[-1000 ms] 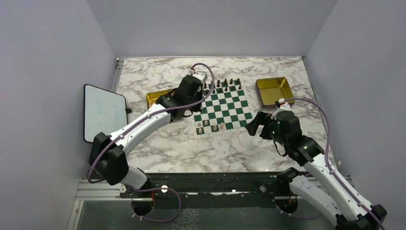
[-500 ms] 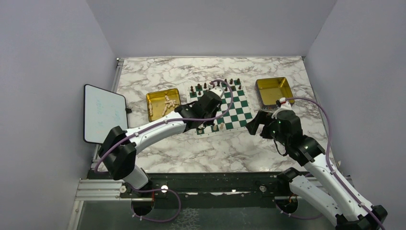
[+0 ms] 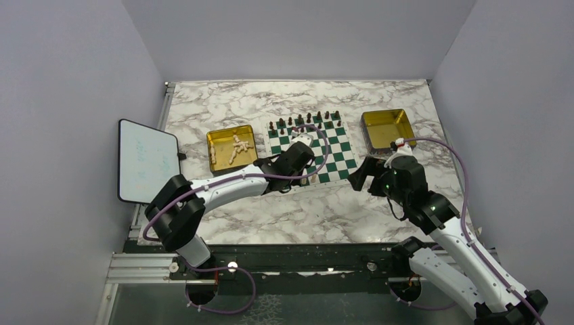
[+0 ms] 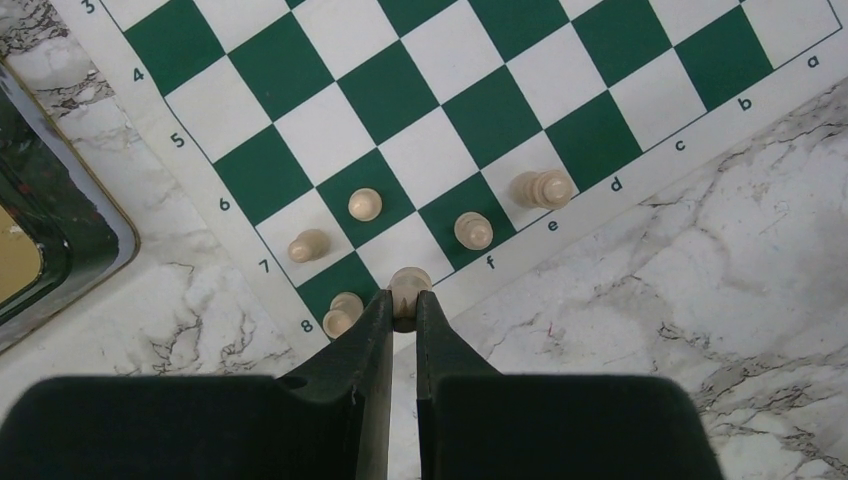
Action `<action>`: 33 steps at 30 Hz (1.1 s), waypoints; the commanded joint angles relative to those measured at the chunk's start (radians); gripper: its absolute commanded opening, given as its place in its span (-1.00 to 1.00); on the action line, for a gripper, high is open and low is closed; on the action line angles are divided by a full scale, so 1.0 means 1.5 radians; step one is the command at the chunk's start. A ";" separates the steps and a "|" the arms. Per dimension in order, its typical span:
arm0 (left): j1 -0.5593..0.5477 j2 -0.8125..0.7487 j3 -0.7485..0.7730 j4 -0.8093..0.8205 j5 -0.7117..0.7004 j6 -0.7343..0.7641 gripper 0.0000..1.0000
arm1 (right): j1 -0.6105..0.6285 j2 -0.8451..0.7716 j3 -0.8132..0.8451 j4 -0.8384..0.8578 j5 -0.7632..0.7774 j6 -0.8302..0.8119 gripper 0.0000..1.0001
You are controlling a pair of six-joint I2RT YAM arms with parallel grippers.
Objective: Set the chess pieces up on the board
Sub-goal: Place the chess piece on the chessboard.
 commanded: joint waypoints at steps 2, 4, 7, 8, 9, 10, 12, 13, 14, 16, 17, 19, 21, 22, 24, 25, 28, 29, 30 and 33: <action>-0.003 0.026 -0.008 0.039 -0.016 -0.024 -0.79 | -0.005 -0.010 0.014 -0.011 0.017 -0.009 0.91; -0.003 0.030 -0.011 0.045 -0.011 -0.029 -0.79 | -0.005 -0.011 0.013 -0.013 0.019 -0.009 0.91; -0.003 0.038 -0.011 0.047 -0.010 -0.031 -0.79 | -0.004 -0.013 0.011 -0.015 0.020 -0.009 0.91; -0.003 0.042 -0.012 0.047 -0.010 -0.032 -0.79 | -0.005 -0.015 0.010 -0.014 0.020 -0.009 0.91; -0.003 0.045 -0.012 0.047 -0.010 -0.032 -0.79 | -0.005 -0.015 0.010 -0.015 0.020 -0.008 0.91; -0.003 0.047 -0.012 0.047 -0.010 -0.032 -0.79 | -0.005 -0.015 0.009 -0.014 0.019 -0.008 0.91; -0.003 0.052 -0.013 0.047 -0.007 -0.034 -0.79 | -0.005 -0.015 0.008 -0.013 0.019 -0.008 0.91; -0.003 0.053 -0.013 0.047 -0.004 -0.035 -0.79 | -0.005 -0.015 0.008 -0.013 0.019 -0.008 0.91; -0.003 0.055 -0.012 0.046 0.000 -0.036 -0.79 | -0.005 -0.015 0.008 -0.014 0.019 -0.008 0.91; -0.003 0.058 -0.011 0.043 0.004 -0.038 -0.79 | -0.005 -0.016 0.007 -0.015 0.019 -0.008 0.91; -0.003 0.058 -0.011 0.042 0.003 -0.039 -0.79 | -0.005 -0.016 0.008 -0.014 0.019 -0.009 0.91; -0.003 0.060 -0.013 0.041 0.000 -0.039 -0.78 | -0.005 -0.016 0.008 -0.014 0.019 -0.009 0.91; -0.004 0.063 -0.013 0.040 -0.004 -0.039 -0.79 | -0.005 -0.015 0.008 -0.013 0.019 -0.008 0.91; -0.003 0.065 -0.013 0.040 -0.004 -0.039 -0.79 | -0.005 -0.015 0.007 -0.013 0.019 -0.009 0.91; -0.003 0.069 -0.013 0.039 -0.004 -0.038 -0.79 | -0.005 -0.015 0.007 -0.013 0.018 -0.009 0.91; -0.003 0.071 -0.012 0.039 -0.004 -0.039 -0.79 | -0.005 -0.015 0.008 -0.013 0.019 -0.009 0.91; -0.003 0.077 -0.012 0.039 -0.007 -0.038 -0.79 | -0.005 -0.015 0.008 -0.013 0.019 -0.008 0.91; -0.003 0.078 -0.011 0.039 -0.008 -0.037 -0.79 | -0.004 -0.016 0.007 -0.013 0.019 -0.008 0.91; -0.003 0.080 -0.012 0.039 -0.008 -0.036 -0.79 | -0.005 -0.016 0.008 -0.013 0.018 -0.009 0.91; -0.003 0.084 -0.010 0.040 -0.012 -0.036 -0.79 | -0.005 -0.016 0.008 -0.013 0.019 -0.008 0.91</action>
